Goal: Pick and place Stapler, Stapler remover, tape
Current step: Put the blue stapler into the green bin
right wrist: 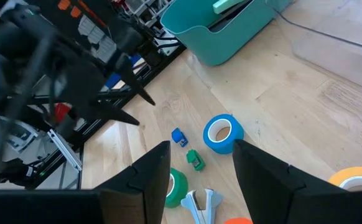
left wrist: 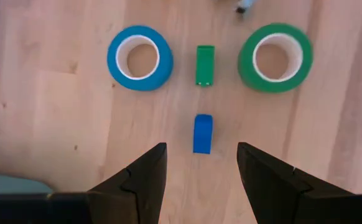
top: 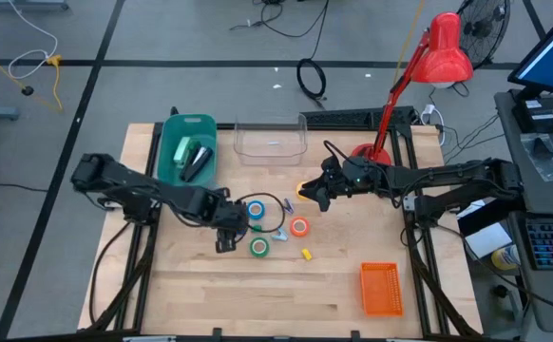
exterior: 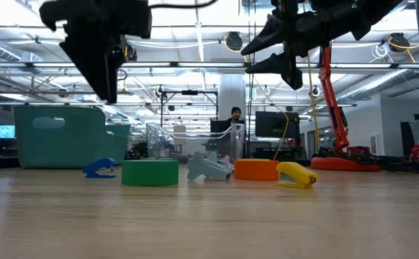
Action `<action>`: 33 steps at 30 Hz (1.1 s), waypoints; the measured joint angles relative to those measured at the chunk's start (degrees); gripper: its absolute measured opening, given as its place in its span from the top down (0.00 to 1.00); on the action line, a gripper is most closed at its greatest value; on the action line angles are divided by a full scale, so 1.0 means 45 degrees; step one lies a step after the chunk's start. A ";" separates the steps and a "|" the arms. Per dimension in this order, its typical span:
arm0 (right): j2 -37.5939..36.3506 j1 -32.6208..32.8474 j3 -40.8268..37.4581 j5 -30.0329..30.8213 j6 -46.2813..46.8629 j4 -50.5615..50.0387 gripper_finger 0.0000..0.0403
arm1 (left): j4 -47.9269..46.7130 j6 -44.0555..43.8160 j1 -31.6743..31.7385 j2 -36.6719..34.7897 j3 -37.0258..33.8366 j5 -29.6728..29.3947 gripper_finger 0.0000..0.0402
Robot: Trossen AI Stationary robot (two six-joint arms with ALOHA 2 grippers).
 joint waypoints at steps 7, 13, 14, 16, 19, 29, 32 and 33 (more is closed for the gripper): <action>0.0000 -0.0002 0.0000 0.0000 0.0000 0.0000 0.59 | 0.0017 0.0363 0.0157 0.1179 -0.0001 0.0102 0.50; 0.0000 0.0001 0.0000 0.0000 0.0000 -0.0005 0.59 | 0.0043 0.0805 0.0387 0.1864 -0.0005 0.0023 0.50; 0.0000 -0.0004 0.0000 -0.0001 0.0004 -0.0005 0.59 | 0.0079 0.0822 0.0394 0.1934 -0.0005 -0.0020 0.50; 0.0000 -0.0002 0.0000 -0.0002 0.0002 -0.0005 0.59 | 0.0136 0.1024 0.0394 0.2038 -0.0005 -0.0128 0.50; 0.0000 -0.0004 0.0000 0.0000 0.0000 -0.0005 0.59 | 0.0557 0.1284 0.0394 0.2010 -0.0316 -0.0246 0.50; 0.0000 -0.0004 0.0000 0.0000 0.0001 -0.0005 0.59 | 0.0810 0.1108 0.0323 0.2018 -0.1073 -0.0140 0.50; 0.0000 -0.0004 0.0000 0.0005 0.0005 -0.0010 0.59 | 0.0821 0.1134 0.0312 0.2017 -0.1073 -0.0123 0.50; 0.0000 0.0001 0.0000 0.0015 0.0005 -0.0005 0.59 | 0.0836 0.1196 0.0312 0.2017 -0.1073 -0.0121 0.50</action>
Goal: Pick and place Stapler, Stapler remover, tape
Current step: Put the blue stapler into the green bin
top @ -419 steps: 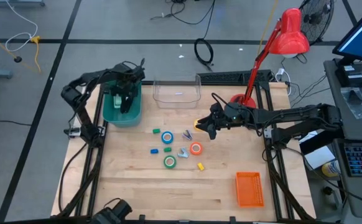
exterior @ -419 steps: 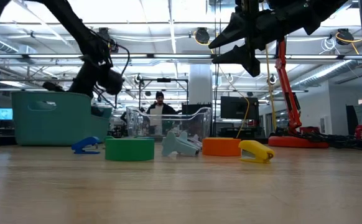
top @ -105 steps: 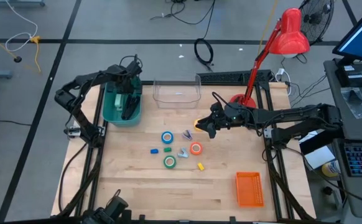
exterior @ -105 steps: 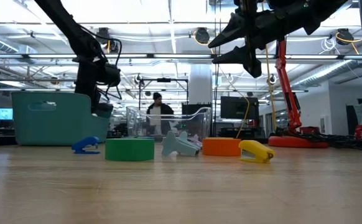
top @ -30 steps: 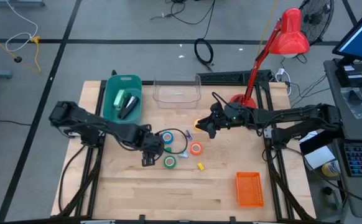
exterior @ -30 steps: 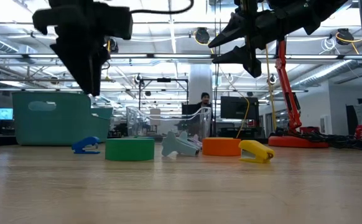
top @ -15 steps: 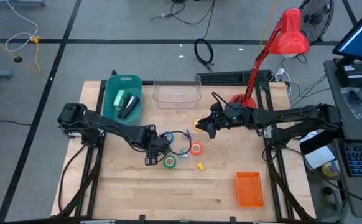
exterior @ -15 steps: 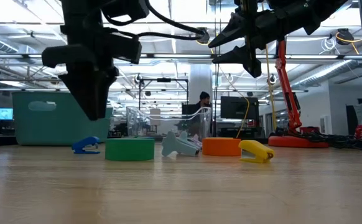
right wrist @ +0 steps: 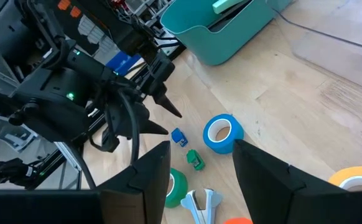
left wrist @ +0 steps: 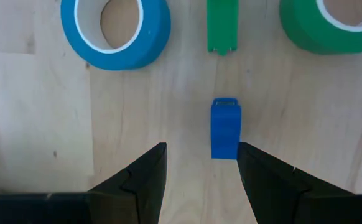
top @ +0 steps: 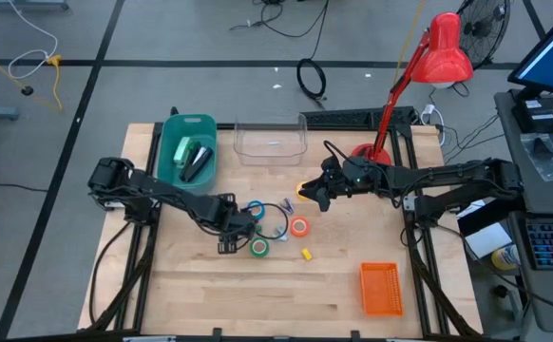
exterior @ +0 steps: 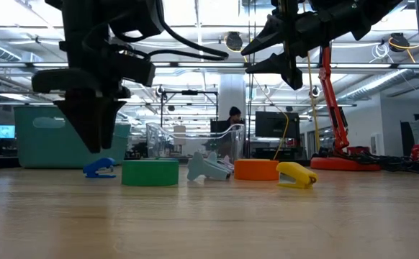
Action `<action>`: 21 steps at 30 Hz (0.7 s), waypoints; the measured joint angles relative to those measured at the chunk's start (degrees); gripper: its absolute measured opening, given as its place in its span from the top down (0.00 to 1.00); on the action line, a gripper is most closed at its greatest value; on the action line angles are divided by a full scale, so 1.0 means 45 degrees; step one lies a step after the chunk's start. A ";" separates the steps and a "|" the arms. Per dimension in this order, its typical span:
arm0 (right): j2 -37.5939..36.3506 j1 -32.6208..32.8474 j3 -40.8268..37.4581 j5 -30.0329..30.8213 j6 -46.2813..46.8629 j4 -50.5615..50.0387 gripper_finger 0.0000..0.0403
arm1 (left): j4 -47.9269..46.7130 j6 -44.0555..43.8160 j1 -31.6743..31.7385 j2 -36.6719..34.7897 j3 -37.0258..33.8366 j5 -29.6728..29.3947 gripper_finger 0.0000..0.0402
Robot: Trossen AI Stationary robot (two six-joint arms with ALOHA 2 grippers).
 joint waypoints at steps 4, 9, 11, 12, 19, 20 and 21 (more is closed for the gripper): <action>-0.0001 -0.0005 0.0000 0.0007 -0.0002 0.0000 0.59 | 0.0744 0.0377 0.0002 0.0000 -0.0200 0.0363 0.50; 0.0000 -0.0004 0.0000 0.0019 0.0000 0.0000 0.59 | 0.0955 0.0304 -0.0117 0.0000 -0.0448 0.0471 0.50; -0.0003 -0.0004 0.0000 0.0024 0.0000 0.0000 0.59 | 0.1047 0.0277 -0.0150 0.0000 -0.0635 0.0542 0.50; 0.0000 -0.0002 0.0000 0.0024 0.0000 -0.0001 0.59 | 0.1047 0.0237 -0.0155 0.0000 -0.0707 0.0549 0.50; 0.0000 -0.0002 0.0000 0.0029 0.0000 -0.0005 0.59 | 0.1703 0.0236 -0.0146 0.0000 -0.0960 0.0579 0.50; 0.0000 -0.0005 0.0000 0.0029 0.0000 0.0000 0.59 | 0.1995 0.0241 -0.0146 0.0000 -0.1011 0.0583 0.50; 0.0000 -0.0002 0.0000 0.0029 0.0000 0.0000 0.59 | 0.2223 0.0249 -0.0146 0.0000 -0.1072 0.0582 0.50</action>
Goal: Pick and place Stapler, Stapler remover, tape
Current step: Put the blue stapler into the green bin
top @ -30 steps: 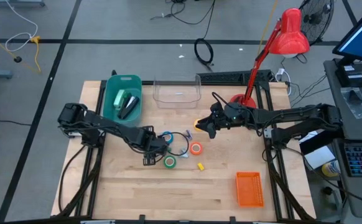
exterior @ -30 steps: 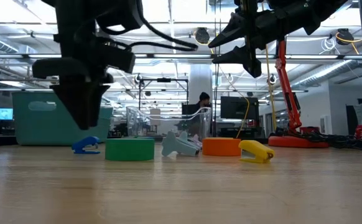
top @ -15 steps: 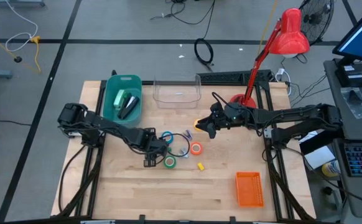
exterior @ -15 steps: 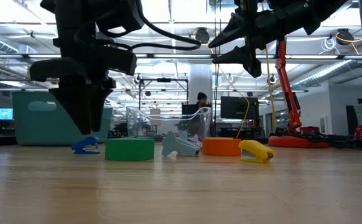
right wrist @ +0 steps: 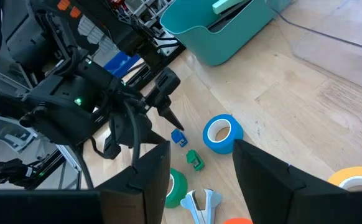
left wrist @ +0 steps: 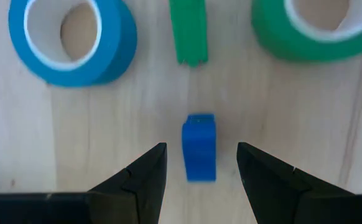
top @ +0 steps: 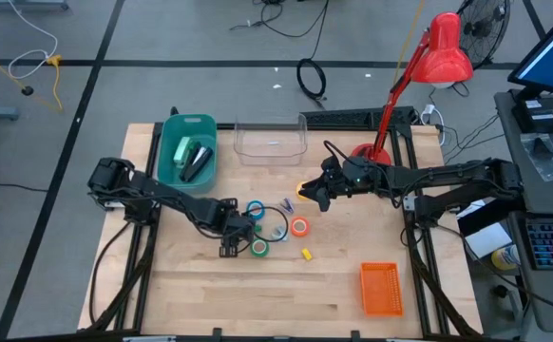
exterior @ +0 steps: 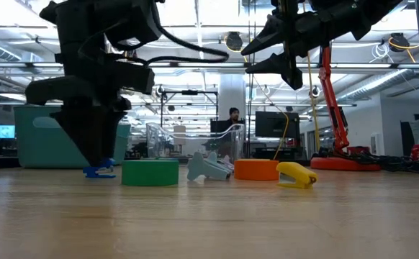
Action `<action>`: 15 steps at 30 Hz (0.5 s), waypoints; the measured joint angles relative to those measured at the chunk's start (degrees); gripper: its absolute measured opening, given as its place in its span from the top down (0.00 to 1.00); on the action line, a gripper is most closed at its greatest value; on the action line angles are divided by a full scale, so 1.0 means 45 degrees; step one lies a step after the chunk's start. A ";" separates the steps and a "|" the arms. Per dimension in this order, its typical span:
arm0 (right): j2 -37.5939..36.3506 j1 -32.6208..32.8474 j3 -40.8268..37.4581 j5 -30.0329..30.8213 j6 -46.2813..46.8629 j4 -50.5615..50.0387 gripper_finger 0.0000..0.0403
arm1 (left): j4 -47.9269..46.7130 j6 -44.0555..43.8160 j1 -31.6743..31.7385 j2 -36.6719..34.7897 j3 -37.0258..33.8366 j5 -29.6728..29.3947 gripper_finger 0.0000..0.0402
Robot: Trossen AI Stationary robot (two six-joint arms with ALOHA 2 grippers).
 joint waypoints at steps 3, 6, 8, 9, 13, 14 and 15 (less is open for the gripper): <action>0.0000 -0.0003 0.0000 0.0000 0.0073 0.0000 0.59 | 0.0353 0.0009 -0.0005 0.0000 -0.0206 0.0204 0.50; 0.0000 -0.0002 0.0000 0.0000 0.0092 0.0000 0.59 | 0.0582 -0.0170 -0.0005 0.0000 -0.0501 0.0272 0.50; -0.0002 -0.0002 0.0000 0.0001 0.0092 0.0000 0.59 | 0.0681 -0.0184 -0.0005 0.0000 -0.0636 0.0268 0.50; 0.0000 0.0002 0.0000 0.0000 0.0092 0.0000 0.59 | 0.0745 -0.0179 -0.0001 0.0000 -0.0726 0.0255 0.50; 0.0000 -0.0002 0.0000 0.0005 0.0092 0.0000 0.59 | 0.1429 -0.0413 0.0087 -0.0039 -0.1109 0.0336 0.53; 0.0000 0.0002 0.0000 0.0005 0.0092 0.0000 0.59 | 0.1553 -0.0500 0.0136 -0.0044 -0.1156 0.0408 0.55; -0.0005 -0.0003 0.0000 0.0005 0.0092 0.0000 0.59 | 0.1648 -0.0509 0.0168 -0.0049 -0.1183 0.0488 0.57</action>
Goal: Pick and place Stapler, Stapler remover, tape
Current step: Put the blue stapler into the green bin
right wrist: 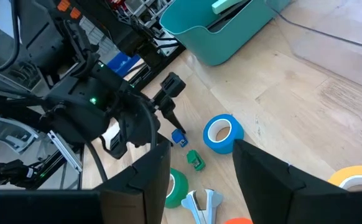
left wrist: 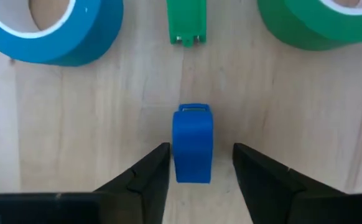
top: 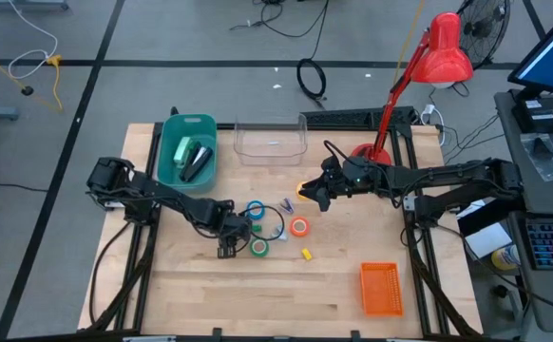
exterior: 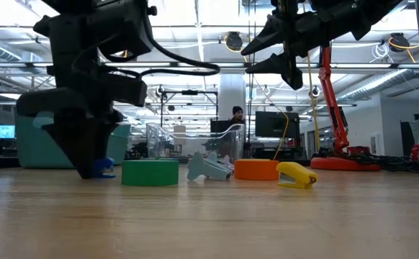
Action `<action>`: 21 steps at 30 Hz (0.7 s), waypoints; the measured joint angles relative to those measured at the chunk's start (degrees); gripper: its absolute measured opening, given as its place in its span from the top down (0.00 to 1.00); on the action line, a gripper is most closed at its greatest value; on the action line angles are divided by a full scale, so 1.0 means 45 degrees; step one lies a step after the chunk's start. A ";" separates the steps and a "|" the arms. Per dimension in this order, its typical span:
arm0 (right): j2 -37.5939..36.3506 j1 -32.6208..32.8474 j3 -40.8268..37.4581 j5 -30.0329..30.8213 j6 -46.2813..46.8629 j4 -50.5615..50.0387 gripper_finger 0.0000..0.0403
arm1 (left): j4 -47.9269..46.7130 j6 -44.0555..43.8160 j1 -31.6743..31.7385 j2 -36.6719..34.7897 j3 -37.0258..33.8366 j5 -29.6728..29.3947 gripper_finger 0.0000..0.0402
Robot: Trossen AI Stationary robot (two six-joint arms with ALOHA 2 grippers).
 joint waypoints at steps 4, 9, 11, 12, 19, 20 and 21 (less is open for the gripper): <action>0.0005 0.0004 0.0000 0.0000 0.0004 0.0000 0.59 | 0.0257 0.0072 0.0051 0.0009 -0.0014 0.0073 0.68; 0.0005 0.0000 0.0000 0.0005 0.0005 0.0000 0.59 | 0.0485 -0.0050 0.0075 0.0024 -0.0014 0.0005 0.82; 0.0005 0.0001 0.0000 0.0005 0.0001 0.0000 0.59 | 0.0480 -0.0252 0.0085 0.0024 -0.0014 0.0032 0.83; 0.0005 0.0005 0.0000 0.0005 0.0005 0.0000 0.59 | 0.0476 -0.0284 0.0085 0.0024 -0.0009 0.0069 0.83; 0.0005 0.0000 0.0000 0.0005 0.0005 0.0000 0.59 | 0.0051 -0.0892 0.0094 0.0064 0.0214 0.0238 0.83; 0.0005 0.0000 0.0000 0.0005 0.0002 0.0000 0.59 | -0.0223 -0.1019 0.0094 0.0083 0.0362 0.0276 0.83; 0.0005 0.0000 0.0000 0.0005 0.0005 0.0000 0.59 | -0.0523 -0.1102 0.0094 0.0087 0.0529 0.0294 0.83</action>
